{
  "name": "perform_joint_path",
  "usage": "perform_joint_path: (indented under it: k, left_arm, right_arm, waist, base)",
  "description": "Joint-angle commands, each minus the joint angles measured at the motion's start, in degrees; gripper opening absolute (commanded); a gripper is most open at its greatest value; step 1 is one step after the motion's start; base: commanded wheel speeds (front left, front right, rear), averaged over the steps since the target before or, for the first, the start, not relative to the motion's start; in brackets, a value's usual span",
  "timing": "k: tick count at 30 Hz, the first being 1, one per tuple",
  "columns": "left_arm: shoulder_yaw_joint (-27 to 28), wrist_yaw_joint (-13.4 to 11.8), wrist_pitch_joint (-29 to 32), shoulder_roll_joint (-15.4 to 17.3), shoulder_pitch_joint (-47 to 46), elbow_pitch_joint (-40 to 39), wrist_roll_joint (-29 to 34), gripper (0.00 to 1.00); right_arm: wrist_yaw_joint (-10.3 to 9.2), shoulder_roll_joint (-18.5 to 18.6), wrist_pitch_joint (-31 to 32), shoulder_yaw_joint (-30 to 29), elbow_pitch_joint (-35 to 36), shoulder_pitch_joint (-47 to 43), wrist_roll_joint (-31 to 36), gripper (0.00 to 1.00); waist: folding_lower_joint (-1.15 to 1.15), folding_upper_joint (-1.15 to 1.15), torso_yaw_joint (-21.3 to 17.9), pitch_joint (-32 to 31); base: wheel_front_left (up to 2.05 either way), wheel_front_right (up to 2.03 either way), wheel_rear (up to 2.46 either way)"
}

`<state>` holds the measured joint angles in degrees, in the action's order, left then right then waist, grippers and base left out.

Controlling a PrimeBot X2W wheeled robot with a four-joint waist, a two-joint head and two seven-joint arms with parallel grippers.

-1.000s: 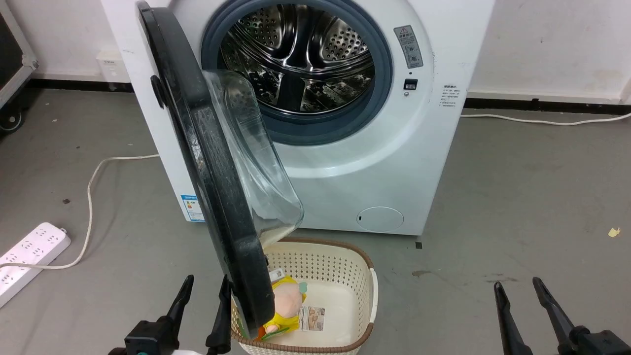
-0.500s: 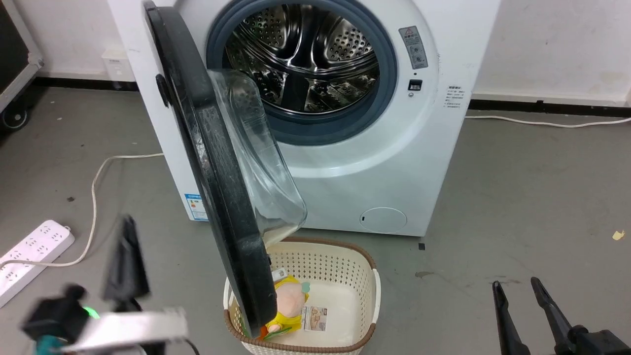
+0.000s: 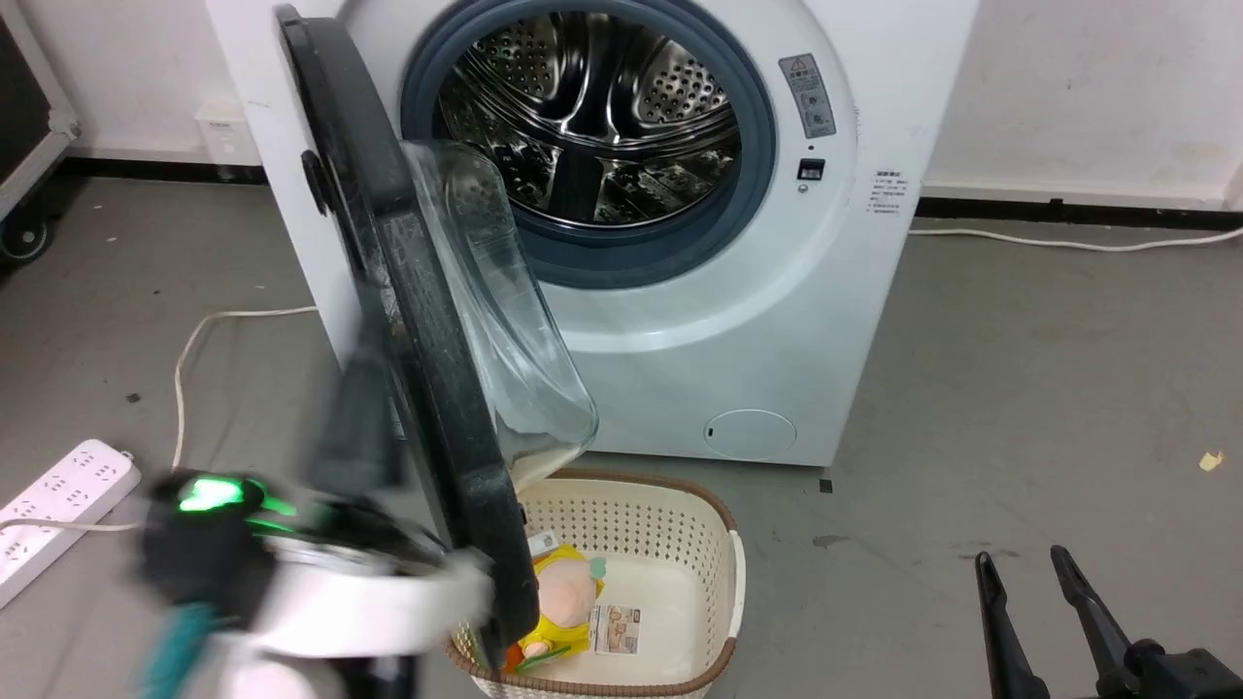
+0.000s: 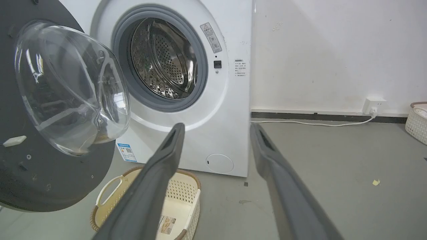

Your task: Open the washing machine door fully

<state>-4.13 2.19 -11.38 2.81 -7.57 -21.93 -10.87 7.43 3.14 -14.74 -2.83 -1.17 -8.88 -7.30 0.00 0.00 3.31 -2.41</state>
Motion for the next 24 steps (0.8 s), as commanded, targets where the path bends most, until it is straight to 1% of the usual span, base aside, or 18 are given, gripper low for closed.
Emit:
perform_joint_path:
  k: [1, 3, 6, 8, 11, 12, 13, 14, 15, 16, 17, 24]
  left_arm:
    - [-3.6, 0.7, 4.4, 0.1, 2.1, 1.6, -0.4, 0.00]
    - [-7.1, 1.3, 7.9, 0.1, 3.5, 3.1, -0.9, 0.00]
    - [-11.3, 2.3, 11.4, 0.1, 5.7, 6.9, -1.3, 0.00]
    - [-13.4, 2.6, 12.8, 0.1, 7.1, 9.8, -1.8, 0.00]
    - [-15.3, 2.5, 13.2, 0.1, 8.2, 14.4, -3.1, 0.00]
    - [-15.6, 2.5, 13.1, 0.1, 8.4, 16.0, -3.4, 0.00]
    - [-15.6, 2.5, 13.1, 0.1, 8.4, 16.0, -3.4, 0.00]
    - [-15.6, 2.0, 12.7, 0.1, 8.3, 19.2, -3.6, 0.00]
    - [-15.6, 2.0, 12.7, 0.1, 8.3, 19.2, -3.6, 0.00]
    - [-15.0, 1.4, 11.9, 0.1, 8.0, 22.3, -3.7, 0.00]
    - [-15.0, 1.4, 11.9, 0.1, 8.0, 22.3, -3.7, 0.00]
    - [-12.4, -0.7, 7.9, 1.3, 6.4, 29.3, -2.9, 0.00]
  right_arm:
    - [0.06, -0.3, -0.3, -0.1, -0.2, 0.8, -0.8, 1.00]
    - [0.06, -0.3, -0.3, -0.1, -0.3, 0.9, -1.2, 1.00]
    - [0.06, -0.3, -0.3, 0.0, -0.4, 1.0, -1.5, 1.00]
    - [0.06, -0.3, -0.3, 0.1, -0.5, 1.0, -1.6, 1.00]
    - [0.06, -0.3, -0.3, 0.1, -0.6, 1.2, -1.5, 1.00]
    - [0.06, -0.3, -0.3, 0.1, -0.6, 1.3, -1.5, 1.00]
    - [0.06, -0.3, -0.3, 0.1, -0.6, 1.3, -1.5, 1.00]
    - [0.06, -0.3, -0.3, 0.1, -0.7, 1.3, -1.5, 1.00]
    - [0.06, -0.3, -0.3, 0.1, -0.7, 1.3, -1.5, 1.00]
    - [0.06, -0.3, -0.3, 0.2, -0.7, 1.3, -1.5, 1.00]
    - [0.06, -0.3, -0.3, 0.2, -0.7, 1.3, -1.5, 1.00]
    - [0.06, -0.3, -0.3, 1.2, -1.2, 1.1, -1.8, 1.00]
  waist:
    - [0.00, 0.00, -0.3, 0.2]
    - [0.00, 0.00, -0.4, 0.3]
    - [0.00, 0.00, -0.5, 0.5]
    - [0.00, 0.00, -0.6, 0.6]
    - [0.00, 0.00, -0.6, 0.9]
    - [0.00, 0.00, -0.6, 0.9]
    - [0.00, 0.00, -0.6, 0.9]
    - [0.00, 0.00, -0.7, 1.1]
    - [0.00, 0.00, -0.7, 1.1]
    - [0.00, 0.00, -0.7, 1.2]
    - [0.00, 0.00, -0.7, 1.2]
    - [0.00, 0.00, 0.3, 1.6]
  base:
    - [0.00, 0.00, 0.00]
    - [0.00, 0.00, 0.00]
    - [0.00, 0.00, 0.00]
    - [0.00, 0.00, 0.00]
    - [0.00, 0.00, 0.00]
    - [0.00, 0.00, 0.00]
    - [0.00, 0.00, 0.00]
    - [0.00, 0.00, 0.00]
    - [0.00, 0.00, 0.00]
    - [0.00, 0.00, 0.00]
    - [0.00, 0.00, 0.00]
    - [0.00, 0.00, 0.00]
